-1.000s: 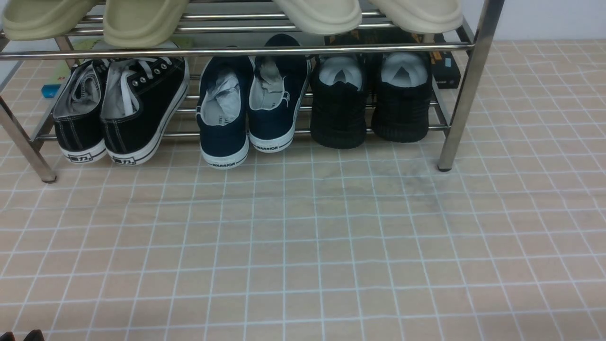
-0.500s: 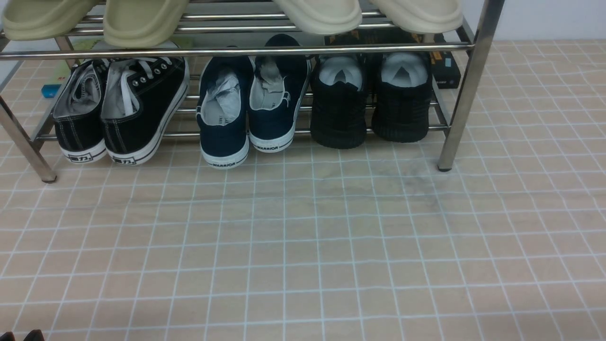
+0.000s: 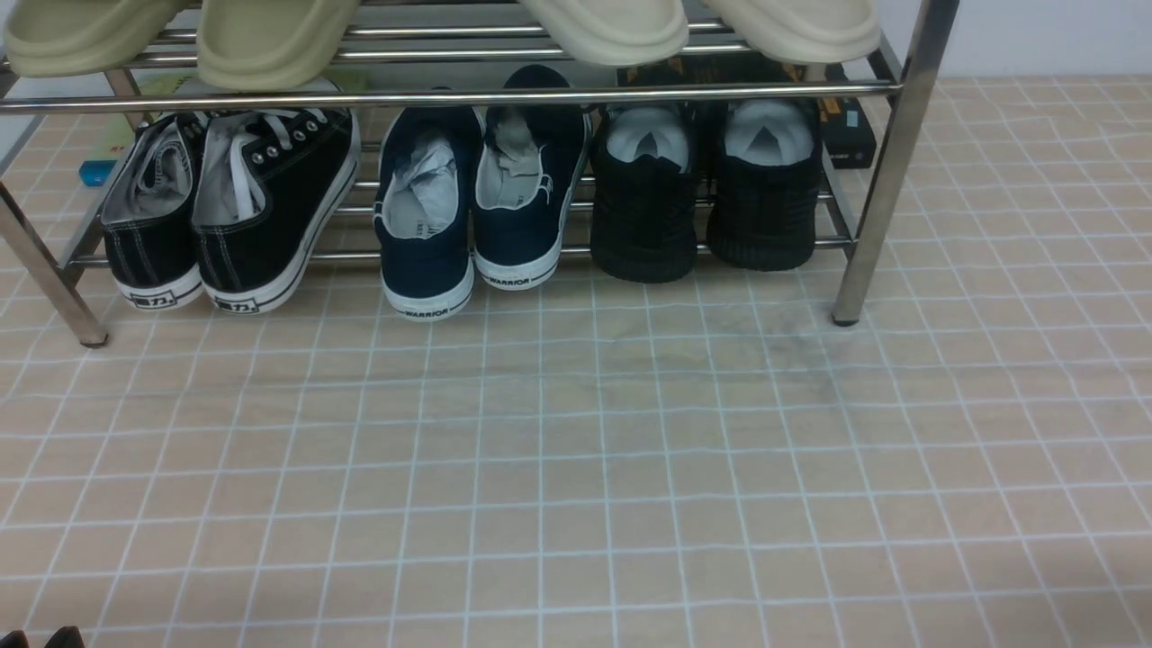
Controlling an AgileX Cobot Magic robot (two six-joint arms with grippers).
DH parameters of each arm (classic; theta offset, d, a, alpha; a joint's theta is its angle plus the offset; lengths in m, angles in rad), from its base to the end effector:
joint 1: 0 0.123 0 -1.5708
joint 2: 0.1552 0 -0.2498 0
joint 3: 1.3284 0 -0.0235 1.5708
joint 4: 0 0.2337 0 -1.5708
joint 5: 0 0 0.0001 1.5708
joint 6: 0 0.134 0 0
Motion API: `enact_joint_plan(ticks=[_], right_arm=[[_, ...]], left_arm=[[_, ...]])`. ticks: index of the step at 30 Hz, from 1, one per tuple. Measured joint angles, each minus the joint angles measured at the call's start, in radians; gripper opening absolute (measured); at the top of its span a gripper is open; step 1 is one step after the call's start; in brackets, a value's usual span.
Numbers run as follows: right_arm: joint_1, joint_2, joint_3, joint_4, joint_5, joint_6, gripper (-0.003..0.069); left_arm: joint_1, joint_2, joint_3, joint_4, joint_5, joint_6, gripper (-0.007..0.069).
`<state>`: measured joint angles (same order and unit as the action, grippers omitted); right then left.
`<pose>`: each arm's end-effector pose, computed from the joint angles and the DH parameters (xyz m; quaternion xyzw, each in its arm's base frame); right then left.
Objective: Take the shoes off the shelf from the light coffee tablecloth by hand.
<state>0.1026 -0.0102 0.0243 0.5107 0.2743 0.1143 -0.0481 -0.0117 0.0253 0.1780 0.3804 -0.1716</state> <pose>0.1127 0.0295 0.1774 0.1494 0.7486 0.2718 0.5860 0.1121 0.0034 0.1596 -0.0026 0.8050 0.0104 0.5931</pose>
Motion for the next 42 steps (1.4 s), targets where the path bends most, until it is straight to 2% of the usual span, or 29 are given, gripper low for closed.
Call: enact_joint_plan(ticks=[3, 9, 11, 14, 15, 16, 17, 18, 21, 27, 30, 33, 35, 39, 42], right_arm=[[0.000, 0.000, 0.000, 0.124, -0.021, 0.033, 0.0240], [0.000, 0.000, 0.000, 0.229, -0.068, 0.025, 0.0237], [0.001, 0.000, -0.024, 0.224, -0.061, -0.051, 0.0209], [0.001, 0.035, -0.114, 0.190, -0.045, -0.186, 0.0129], [0.001, 0.068, -0.169, 0.173, -0.044, -0.246, 0.0079], [0.001, 0.084, -0.179, 0.170, -0.042, -0.256, 0.0071], [0.001, 0.165, -0.271, 0.147, -0.028, -0.330, 0.0004], [0.001, 0.200, -0.302, 0.142, -0.018, -0.348, -0.0006], [0.001, 0.427, -0.443, 0.099, 0.094, -0.391, -0.0011], [0.001, 0.904, -0.637, 0.047, 0.385, -0.397, -0.0001], [0.002, 1.121, -0.737, 0.102, 0.473, -0.415, 0.0000], [0.031, 1.276, -0.837, 0.185, 0.521, -0.489, 0.0000], [0.097, 1.417, -0.975, 0.280, 0.577, -0.599, 0.0000], [0.198, 1.598, -1.178, 0.306, 0.617, -0.644, 0.0000], [0.241, 1.709, -1.329, 0.288, 0.630, -0.616, 0.0000]], left_arm=[[0.000, 0.000, 0.000, 0.000, 0.000, 0.000, 0.0239], [0.000, 0.000, 0.000, 0.000, 0.000, 0.000, 0.0239], [0.000, 0.000, 0.000, 0.000, 0.000, 0.000, 0.0239], [0.000, 0.000, 0.000, 0.000, 0.000, 0.000, 0.0239], [0.000, 0.000, 0.000, 0.000, 0.000, 0.000, 0.0239], [0.000, 0.000, 0.000, 0.000, 0.000, 0.000, 0.0239], [0.000, 0.000, 0.000, 0.000, 0.000, 0.000, 0.0239], [0.000, 0.000, 0.000, 0.000, 0.000, 0.000, 0.0239], [0.000, 0.000, 0.000, 0.000, 0.000, 0.000, 0.0239], [0.000, 0.000, 0.000, 0.000, 0.000, 0.000, 0.0239], [0.000, 0.000, 0.000, 0.000, 0.000, 0.000, 0.0239], [0.000, 0.000, 0.000, 0.000, 0.000, 0.000, 0.0239], [0.000, 0.000, 0.000, 0.000, 0.000, 0.000, 0.0239], [0.000, 0.000, 0.000, 0.001, 0.000, 0.000, 0.0239], [0.000, 0.000, 0.000, 0.001, 0.000, 0.000, 0.0239]])
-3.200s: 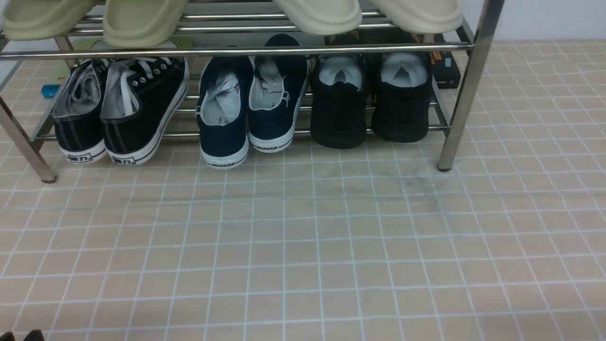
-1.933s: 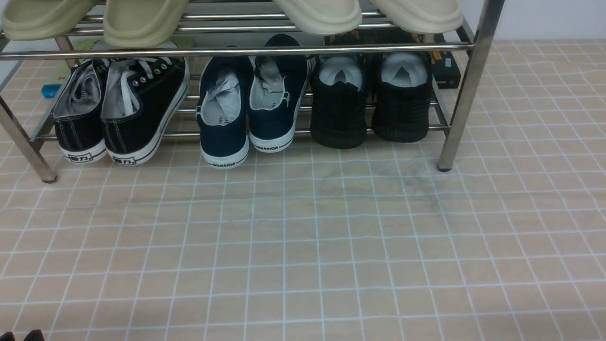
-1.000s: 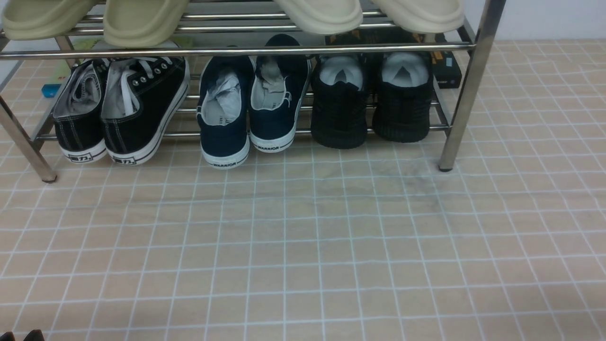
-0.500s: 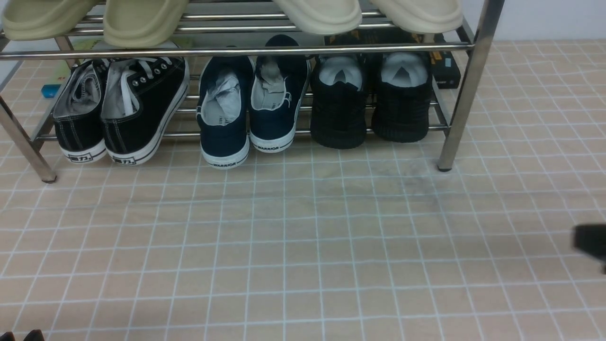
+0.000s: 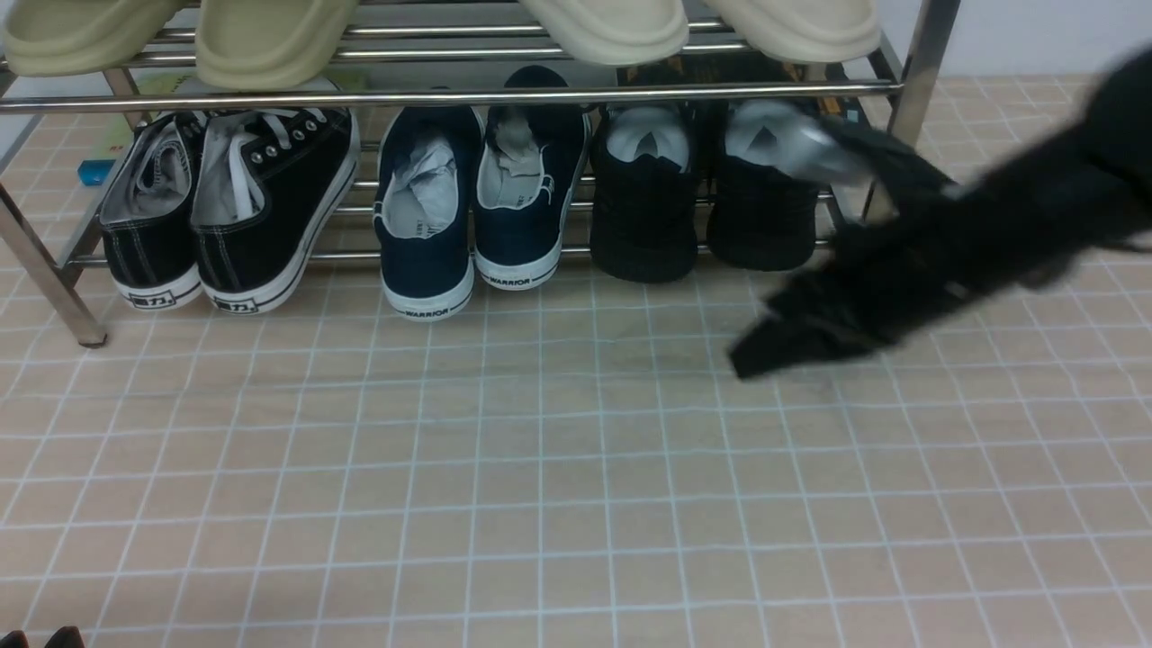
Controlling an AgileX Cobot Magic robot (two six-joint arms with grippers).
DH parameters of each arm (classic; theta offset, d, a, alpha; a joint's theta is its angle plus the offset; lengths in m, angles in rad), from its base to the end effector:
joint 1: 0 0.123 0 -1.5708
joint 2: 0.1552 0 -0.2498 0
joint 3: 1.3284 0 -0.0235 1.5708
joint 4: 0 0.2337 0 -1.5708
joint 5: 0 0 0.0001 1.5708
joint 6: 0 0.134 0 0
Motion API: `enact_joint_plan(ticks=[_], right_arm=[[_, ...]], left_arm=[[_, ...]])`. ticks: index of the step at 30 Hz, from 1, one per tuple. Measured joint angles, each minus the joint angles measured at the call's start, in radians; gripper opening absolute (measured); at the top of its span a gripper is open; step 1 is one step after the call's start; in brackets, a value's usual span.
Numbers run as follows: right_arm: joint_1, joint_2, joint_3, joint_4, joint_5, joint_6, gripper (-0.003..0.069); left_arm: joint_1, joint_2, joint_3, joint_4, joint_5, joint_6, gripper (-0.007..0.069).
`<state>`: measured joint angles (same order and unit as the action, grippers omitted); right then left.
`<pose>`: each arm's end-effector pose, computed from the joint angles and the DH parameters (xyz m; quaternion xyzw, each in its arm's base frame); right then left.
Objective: Take the shoes off the shelf from the light coffee tablecloth by hand.
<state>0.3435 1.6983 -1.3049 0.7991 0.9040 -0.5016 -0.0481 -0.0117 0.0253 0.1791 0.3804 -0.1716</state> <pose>0.3101 0.1911 0.2198 -0.2058 0.9012 0.3297 0.1918 0.1121 0.0035 0.1596 -0.0023 0.8050 0.0109 0.5932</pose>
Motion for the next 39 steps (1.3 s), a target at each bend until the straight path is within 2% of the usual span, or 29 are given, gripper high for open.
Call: enact_joint_plan(ticks=[3, 8, 9, 12, 16, 19, 23, 27, 31, 39], right_arm=[[0.045, 0.125, -0.206, -0.077, 0.031, 0.073, 0.0000], [0.127, 0.258, -0.529, -0.336, 0.092, 0.267, 0.0006], [0.130, 0.262, -0.539, -0.358, 0.094, 0.276, 0.0007], [0.169, 0.322, -0.687, -0.531, 0.101, 0.401, 0.0030], [0.197, 0.382, -0.782, -0.673, 0.088, 0.502, 0.0099], [0.200, 0.408, -0.805, -0.711, 0.055, 0.516, 0.0157], [0.200, 0.437, -0.812, -0.742, -0.042, 0.519, 0.0293], [0.200, 0.457, -0.812, -0.767, -0.099, 0.519, 0.0391], [0.205, 0.473, -0.812, -0.793, -0.103, 0.519, 0.0430], [0.209, 0.509, -0.812, -0.842, -0.105, 0.520, 0.0433]], left_arm=[[0.000, 0.000, 0.000, 0.000, 0.000, 0.000, 0.0239], [0.000, 0.000, 0.000, 0.000, 0.000, 0.000, 0.0239], [0.000, 0.000, 0.000, 0.000, 0.000, 0.000, 0.0239], [0.000, 0.000, 0.000, 0.000, 0.000, 0.000, 0.0239], [0.000, 0.000, 0.000, 0.000, 0.000, 0.000, 0.0239], [0.000, 0.000, 0.000, 0.000, 0.000, 0.000, 0.0239], [0.000, 0.000, 0.000, 0.000, 0.000, 0.000, 0.0239], [0.000, -0.001, 0.000, 0.000, 0.000, 0.000, 0.0239], [0.000, -0.001, 0.000, 0.000, 0.000, 0.000, 0.0239], [0.000, -0.001, 0.000, 0.000, 0.000, 0.000, 0.0239]])
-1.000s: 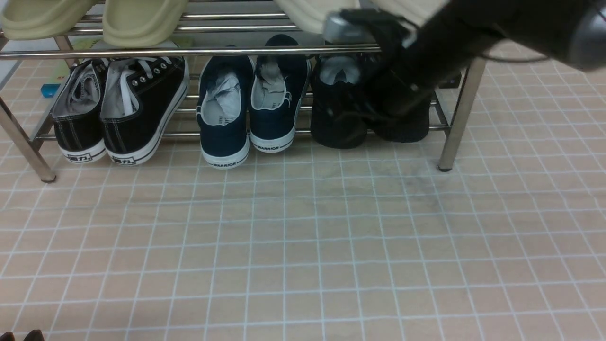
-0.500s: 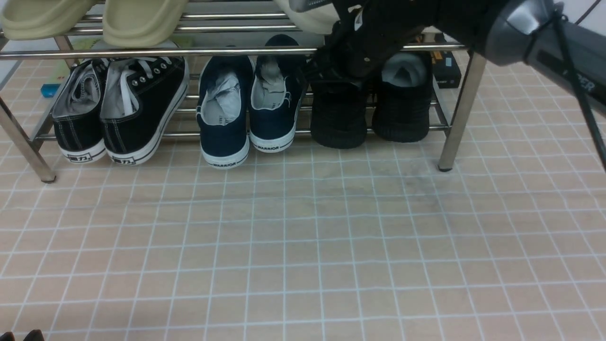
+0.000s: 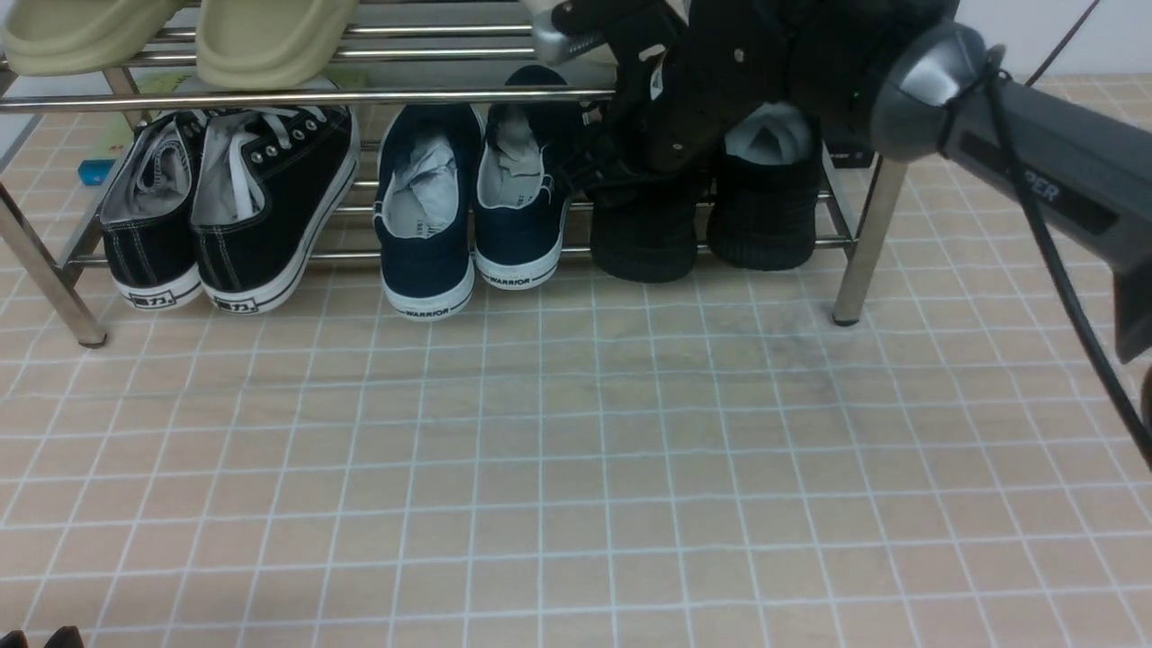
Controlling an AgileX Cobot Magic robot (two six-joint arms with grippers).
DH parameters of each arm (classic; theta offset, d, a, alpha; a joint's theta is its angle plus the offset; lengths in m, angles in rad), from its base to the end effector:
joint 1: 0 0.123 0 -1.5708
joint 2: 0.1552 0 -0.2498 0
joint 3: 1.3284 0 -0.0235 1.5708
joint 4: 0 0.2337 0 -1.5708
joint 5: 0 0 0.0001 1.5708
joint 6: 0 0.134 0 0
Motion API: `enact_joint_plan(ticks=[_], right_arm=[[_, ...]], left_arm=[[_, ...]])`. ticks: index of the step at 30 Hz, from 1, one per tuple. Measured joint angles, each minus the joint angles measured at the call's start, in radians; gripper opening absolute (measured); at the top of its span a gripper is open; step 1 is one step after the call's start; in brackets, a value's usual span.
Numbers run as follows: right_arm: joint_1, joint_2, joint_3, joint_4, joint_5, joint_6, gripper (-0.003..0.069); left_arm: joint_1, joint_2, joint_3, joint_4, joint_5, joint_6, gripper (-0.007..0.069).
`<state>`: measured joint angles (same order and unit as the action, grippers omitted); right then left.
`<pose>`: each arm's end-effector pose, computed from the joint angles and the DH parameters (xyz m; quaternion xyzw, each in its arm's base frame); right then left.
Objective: Take the shoes off the shelf from the light coffee tablecloth by hand.
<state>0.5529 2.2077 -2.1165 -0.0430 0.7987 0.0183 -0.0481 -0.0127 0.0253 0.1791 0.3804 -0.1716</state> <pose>0.4316 0.2615 0.2247 -0.2527 0.8919 0.0864 0.3650 0.1120 0.0035 0.1597 -0.0023 0.8047 0.0109 0.5936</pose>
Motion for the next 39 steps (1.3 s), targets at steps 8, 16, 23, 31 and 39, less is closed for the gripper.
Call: enact_joint_plan(ticks=[8, 16, 23, 31, 39], right_arm=[[-0.001, 0.042, 0.000, -0.028, -0.036, 0.011, 0.0416], [-0.001, 0.039, 0.000, -0.020, -0.020, 0.011, 0.0066], [-0.008, -0.033, 0.000, 0.064, 0.116, -0.063, 0.0017], [-0.009, -0.159, 0.000, 0.212, 0.332, -0.170, 0.0017], [-0.009, -0.271, 0.000, 0.293, 0.466, -0.196, 0.0017]], left_arm=[[0.000, 0.000, 0.000, 0.000, 0.000, 0.000, 0.0239], [0.000, 0.000, 0.000, 0.000, 0.000, 0.000, 0.0239], [0.000, 0.000, 0.000, 0.000, 0.000, 0.000, 0.0239], [0.000, 0.000, 0.000, 0.000, 0.000, 0.000, 0.0239], [0.000, 0.000, 0.000, 0.000, 0.000, 0.000, 0.0239]])
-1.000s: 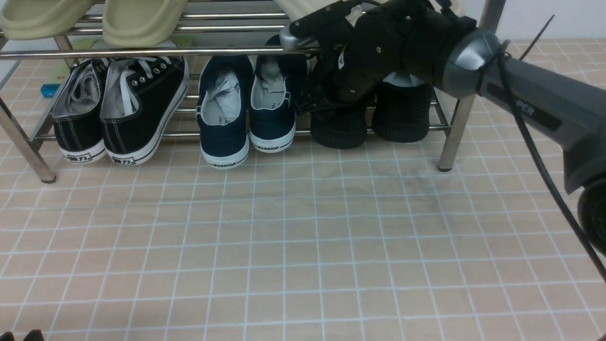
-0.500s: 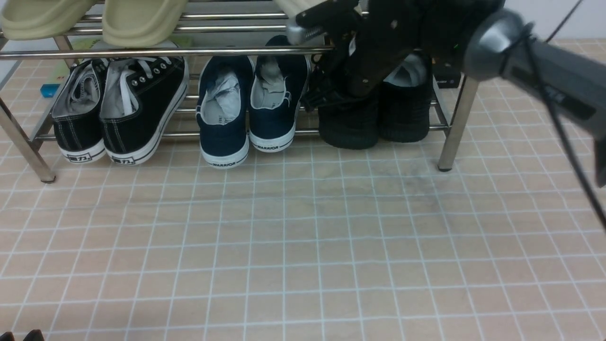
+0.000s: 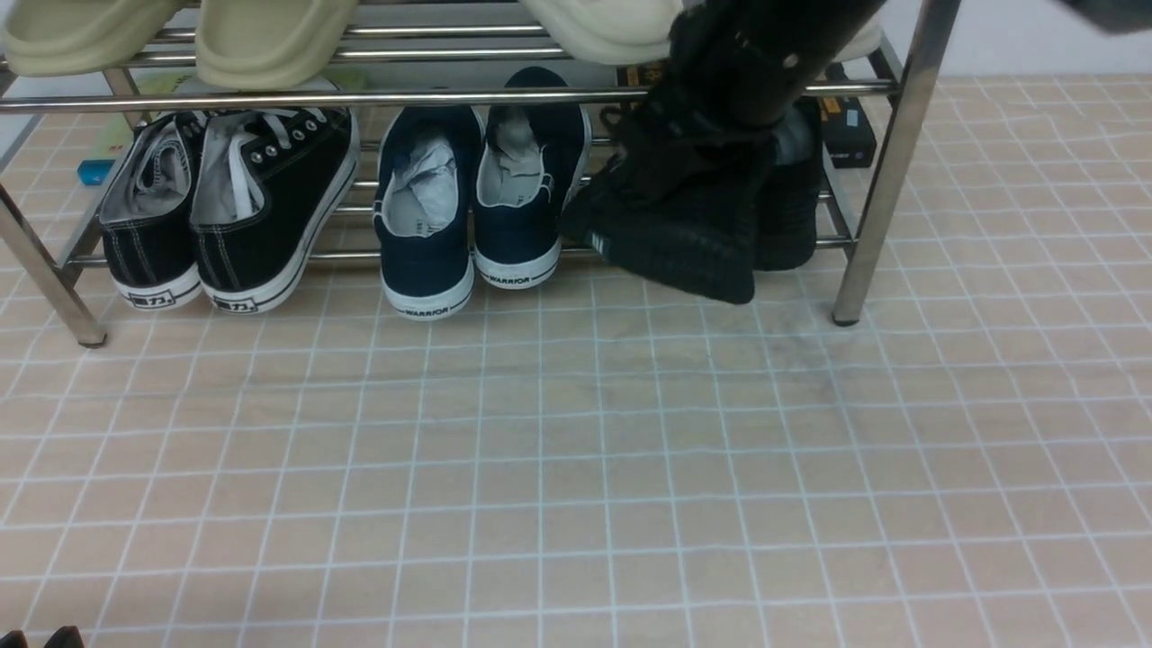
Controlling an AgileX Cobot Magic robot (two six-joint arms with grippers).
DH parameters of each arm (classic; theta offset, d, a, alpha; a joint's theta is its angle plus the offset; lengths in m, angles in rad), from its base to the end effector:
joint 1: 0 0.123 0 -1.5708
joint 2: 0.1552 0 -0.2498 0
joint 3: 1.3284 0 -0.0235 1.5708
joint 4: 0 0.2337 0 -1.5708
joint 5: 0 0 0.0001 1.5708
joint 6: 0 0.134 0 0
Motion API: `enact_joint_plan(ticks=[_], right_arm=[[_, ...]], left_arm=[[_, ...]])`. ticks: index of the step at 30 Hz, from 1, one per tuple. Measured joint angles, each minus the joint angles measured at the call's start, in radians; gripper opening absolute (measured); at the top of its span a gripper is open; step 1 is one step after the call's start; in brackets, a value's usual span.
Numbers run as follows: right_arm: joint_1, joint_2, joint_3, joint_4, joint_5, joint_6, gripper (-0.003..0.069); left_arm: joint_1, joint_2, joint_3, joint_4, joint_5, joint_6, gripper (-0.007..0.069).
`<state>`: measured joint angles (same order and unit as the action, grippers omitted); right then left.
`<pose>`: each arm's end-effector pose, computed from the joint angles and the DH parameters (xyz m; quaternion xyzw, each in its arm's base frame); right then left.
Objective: Take the shoes off the shelf from the light coffee tablecloth by hand.
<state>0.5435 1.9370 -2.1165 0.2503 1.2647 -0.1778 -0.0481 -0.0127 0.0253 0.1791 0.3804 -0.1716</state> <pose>0.3390 0.2418 0.3150 -0.3336 0.8914 0.1737 0.2529 0.1120 0.0035 0.1597 -0.0023 0.8047 0.0109 0.5936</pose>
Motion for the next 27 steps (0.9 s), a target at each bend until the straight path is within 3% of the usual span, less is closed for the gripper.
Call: enact_joint_plan(ticks=[8, 15, 27], right_arm=[[0.022, -0.164, 0.000, -0.014, 0.000, 0.036, 0.0019], [0.108, -0.251, 0.010, -0.068, 0.001, 0.063, 0.0019], [0.290, -0.455, 0.363, -0.199, 0.002, 0.252, 0.0021]], left_arm=[[0.000, 0.000, 0.000, 0.000, 0.000, 0.000, 0.0239], [0.000, 0.000, 0.000, 0.000, 0.000, 0.000, 0.0239], [0.000, 0.000, 0.000, 0.000, 0.000, 0.000, 0.0239]])
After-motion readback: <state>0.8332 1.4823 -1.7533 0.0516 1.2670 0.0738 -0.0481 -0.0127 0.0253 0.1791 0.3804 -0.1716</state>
